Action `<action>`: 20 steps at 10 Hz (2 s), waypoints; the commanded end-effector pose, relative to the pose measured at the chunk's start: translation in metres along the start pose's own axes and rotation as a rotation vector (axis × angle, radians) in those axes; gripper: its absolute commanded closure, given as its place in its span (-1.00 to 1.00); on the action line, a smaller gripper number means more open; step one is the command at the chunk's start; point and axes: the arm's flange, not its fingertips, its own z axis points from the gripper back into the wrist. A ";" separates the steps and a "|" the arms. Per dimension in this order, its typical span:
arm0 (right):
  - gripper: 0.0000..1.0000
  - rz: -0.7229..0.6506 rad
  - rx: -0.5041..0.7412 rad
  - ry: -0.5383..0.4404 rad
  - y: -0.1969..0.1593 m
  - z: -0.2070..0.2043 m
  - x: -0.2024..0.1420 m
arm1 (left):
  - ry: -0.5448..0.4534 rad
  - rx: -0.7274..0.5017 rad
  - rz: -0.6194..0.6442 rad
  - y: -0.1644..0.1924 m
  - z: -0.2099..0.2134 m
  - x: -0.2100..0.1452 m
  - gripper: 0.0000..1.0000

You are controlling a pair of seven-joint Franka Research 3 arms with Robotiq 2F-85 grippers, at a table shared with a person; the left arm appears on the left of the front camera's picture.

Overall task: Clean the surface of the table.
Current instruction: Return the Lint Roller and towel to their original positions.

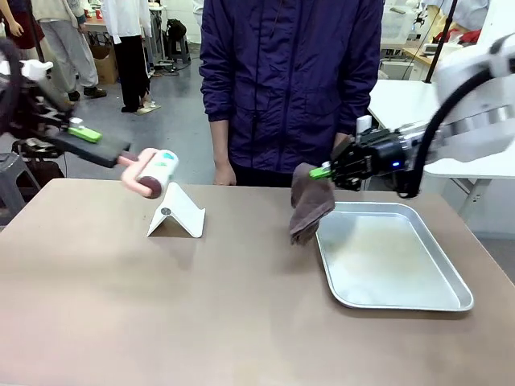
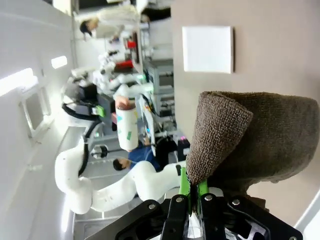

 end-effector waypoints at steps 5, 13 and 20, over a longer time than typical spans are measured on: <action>0.89 -0.076 -0.339 0.051 -0.036 -0.056 0.012 | -0.078 0.542 0.079 -0.036 -0.105 0.092 0.56; 0.89 -0.049 -0.305 0.048 -0.044 -0.052 0.012 | -0.090 0.548 0.029 -0.031 -0.122 0.100 0.56; 0.89 -0.077 -0.456 0.020 -0.042 -0.097 0.032 | -0.104 0.596 -0.084 -0.024 -0.142 0.115 0.56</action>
